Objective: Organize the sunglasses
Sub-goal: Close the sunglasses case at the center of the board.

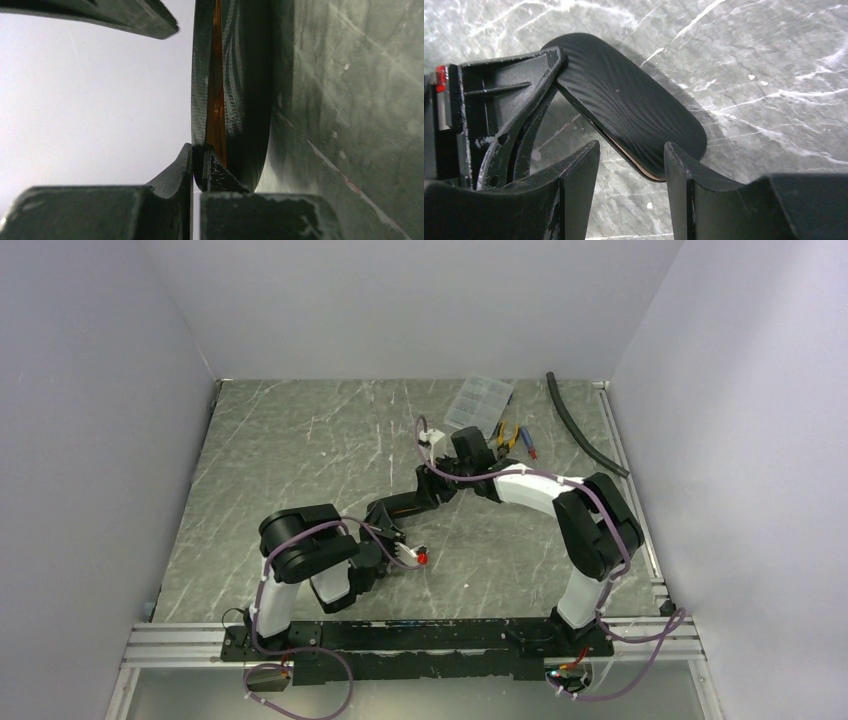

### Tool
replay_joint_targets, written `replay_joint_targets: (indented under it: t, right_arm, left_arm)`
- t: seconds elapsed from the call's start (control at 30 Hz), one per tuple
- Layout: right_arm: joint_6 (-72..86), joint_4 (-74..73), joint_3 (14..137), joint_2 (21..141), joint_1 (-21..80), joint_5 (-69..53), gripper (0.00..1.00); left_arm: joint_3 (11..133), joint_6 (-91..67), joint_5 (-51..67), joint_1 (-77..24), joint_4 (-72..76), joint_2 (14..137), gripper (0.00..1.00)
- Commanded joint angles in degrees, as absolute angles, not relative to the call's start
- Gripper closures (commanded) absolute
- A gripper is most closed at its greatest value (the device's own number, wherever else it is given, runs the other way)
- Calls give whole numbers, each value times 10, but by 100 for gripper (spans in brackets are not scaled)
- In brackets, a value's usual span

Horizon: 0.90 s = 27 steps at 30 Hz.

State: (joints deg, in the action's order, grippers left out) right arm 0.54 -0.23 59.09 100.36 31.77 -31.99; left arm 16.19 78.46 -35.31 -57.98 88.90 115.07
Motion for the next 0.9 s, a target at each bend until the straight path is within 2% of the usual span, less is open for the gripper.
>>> replay_joint_targets:
  t: [0.0,0.07,0.1,0.17,0.27,0.43,0.67,0.87]
  right_arm:
    - [-37,3,615,1017,328,-303,46]
    - [-41,3,620,1021,331,-297,45]
    - [-44,-9,620,1021,330,-295,44]
    - [-48,-12,616,1020,331,-291,42]
    - [-50,-11,610,1020,331,-280,42]
    - [-36,-2,588,1021,336,-260,43]
    - [-21,17,555,1005,337,-248,43]
    - [-23,3,564,994,337,-246,43]
  left_arm:
    - [145,787,-345,-583,869,1158,97]
    - [144,790,-346,-583,873,1158,97]
    - [143,791,-347,-583,875,1158,94]
    - [142,792,-346,-583,878,1150,84]
    - [142,778,-346,-583,851,1118,63]
    - [155,687,-328,-583,671,991,46]
    - [210,522,-225,-573,262,753,36]
    - [248,468,-138,-539,96,659,33]
